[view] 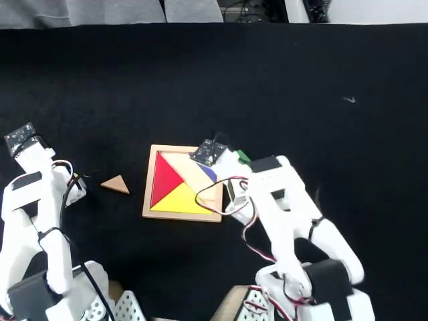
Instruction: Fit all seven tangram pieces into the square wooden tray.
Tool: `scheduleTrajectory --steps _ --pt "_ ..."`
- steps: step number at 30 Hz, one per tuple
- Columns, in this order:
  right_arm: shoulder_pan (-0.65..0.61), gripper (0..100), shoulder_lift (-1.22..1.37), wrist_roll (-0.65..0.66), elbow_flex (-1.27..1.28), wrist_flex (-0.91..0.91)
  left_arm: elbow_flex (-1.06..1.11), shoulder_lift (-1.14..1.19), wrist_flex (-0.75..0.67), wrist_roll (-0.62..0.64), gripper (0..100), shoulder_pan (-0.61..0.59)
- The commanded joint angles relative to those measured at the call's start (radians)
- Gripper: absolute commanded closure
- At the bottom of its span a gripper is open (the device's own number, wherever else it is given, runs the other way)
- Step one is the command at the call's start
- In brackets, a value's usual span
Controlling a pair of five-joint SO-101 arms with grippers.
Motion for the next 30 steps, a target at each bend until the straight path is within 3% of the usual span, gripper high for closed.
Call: scheduleTrajectory --steps 1,11,22,30 --pt "-0.011 80.0 0.077 0.003 0.019 -0.068 -0.004 -0.026 -0.015 -0.006 85 -0.008" --pt "0.091 80.0 0.097 0.044 -0.022 -0.078 -0.004 -0.026 -0.015 -0.006 85 -0.008" --pt "0.100 80.1 0.096 0.061 -0.025 -0.100 0.005 -0.026 -0.015 -0.006 85 -0.008" --pt "0.207 80.1 0.088 0.043 -0.140 -0.046 0.005 -0.026 -0.015 -0.006 85 -0.008"
